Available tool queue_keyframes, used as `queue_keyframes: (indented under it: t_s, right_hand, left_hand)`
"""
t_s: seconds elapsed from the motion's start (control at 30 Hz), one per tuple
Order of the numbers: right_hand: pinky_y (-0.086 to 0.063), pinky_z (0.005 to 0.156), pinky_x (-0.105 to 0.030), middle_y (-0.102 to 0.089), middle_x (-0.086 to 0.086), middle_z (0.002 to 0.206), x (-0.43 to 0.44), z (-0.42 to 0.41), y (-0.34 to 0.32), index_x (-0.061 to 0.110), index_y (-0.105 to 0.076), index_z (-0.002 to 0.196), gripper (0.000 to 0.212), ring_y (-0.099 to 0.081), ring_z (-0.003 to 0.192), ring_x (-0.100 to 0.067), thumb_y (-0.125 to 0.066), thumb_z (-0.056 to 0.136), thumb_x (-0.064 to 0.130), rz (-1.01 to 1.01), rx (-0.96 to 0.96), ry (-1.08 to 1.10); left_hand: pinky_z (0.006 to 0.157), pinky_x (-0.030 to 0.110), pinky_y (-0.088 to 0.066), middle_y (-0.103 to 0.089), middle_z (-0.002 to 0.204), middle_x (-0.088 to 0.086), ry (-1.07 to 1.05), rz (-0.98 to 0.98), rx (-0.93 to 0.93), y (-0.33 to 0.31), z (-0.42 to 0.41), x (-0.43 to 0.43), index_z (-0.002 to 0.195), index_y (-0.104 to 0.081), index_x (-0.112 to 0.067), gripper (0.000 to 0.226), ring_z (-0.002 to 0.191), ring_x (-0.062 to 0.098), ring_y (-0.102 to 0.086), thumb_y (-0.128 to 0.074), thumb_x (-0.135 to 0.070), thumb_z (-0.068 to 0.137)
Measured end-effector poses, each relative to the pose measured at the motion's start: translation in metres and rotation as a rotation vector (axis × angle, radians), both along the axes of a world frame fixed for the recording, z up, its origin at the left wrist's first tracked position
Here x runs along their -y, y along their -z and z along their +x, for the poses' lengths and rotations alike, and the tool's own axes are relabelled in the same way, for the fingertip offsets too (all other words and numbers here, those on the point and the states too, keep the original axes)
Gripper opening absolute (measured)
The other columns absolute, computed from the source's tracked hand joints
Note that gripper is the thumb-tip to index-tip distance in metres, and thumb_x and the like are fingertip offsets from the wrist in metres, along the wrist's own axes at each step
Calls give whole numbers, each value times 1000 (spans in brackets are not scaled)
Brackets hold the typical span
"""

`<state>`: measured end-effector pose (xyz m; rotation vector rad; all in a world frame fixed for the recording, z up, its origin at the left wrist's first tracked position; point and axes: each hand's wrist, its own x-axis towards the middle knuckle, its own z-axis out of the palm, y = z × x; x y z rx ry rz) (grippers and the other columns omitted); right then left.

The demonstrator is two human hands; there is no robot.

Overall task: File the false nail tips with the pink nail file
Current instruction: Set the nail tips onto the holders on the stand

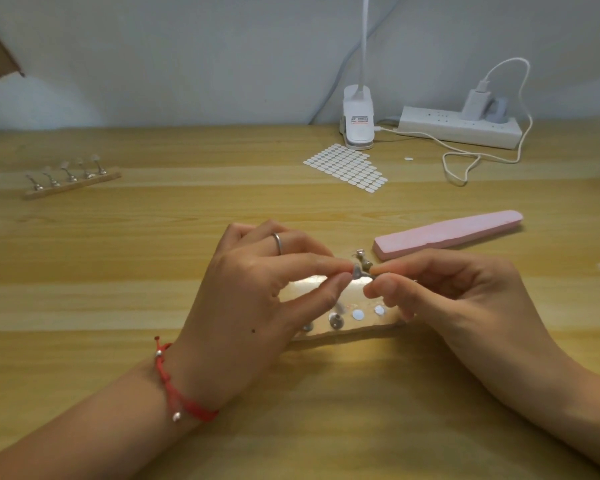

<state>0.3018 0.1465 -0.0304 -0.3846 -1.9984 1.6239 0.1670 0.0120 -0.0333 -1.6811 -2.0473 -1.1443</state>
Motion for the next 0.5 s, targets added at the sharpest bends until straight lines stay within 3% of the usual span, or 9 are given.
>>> queue_keyframes:
  t_s: [0.3, 0.43, 0.5]
  right_hand:
    - [-48, 53, -13, -74, 1, 68, 0, -1, -1, 25, -79, 74, 26, -56, 52, -2, -74, 56, 43, -31, 5, -16]
    - [-47, 52, -12, -73, 1, 67, -1, -1, -1, 24, -79, 71, 23, -55, 50, -1, -74, 57, 42, -59, -15, -20]
    - [-47, 52, -12, -74, 1, 67, -1, -1, -1, 26, -79, 70, 22, -56, 51, 0, -74, 57, 42, -59, -17, -26]
  left_hand:
    - [81, 37, -40, -66, 82, -24, 58, 31, 239, 0, 2, -2, 86, -69, -40, 8, 89, 1, -60, -63, -36, 81]
    - [83, 44, -44, -69, 87, -20, 89, 34, 356, 1, 3, -1, 86, -73, -36, 12, 92, 7, -63, -62, -39, 81]
    - [85, 40, -45, -69, 86, -19, 97, 22, 410, 0, 4, -1, 85, -75, -35, 15, 93, 7, -63, -65, -43, 78]
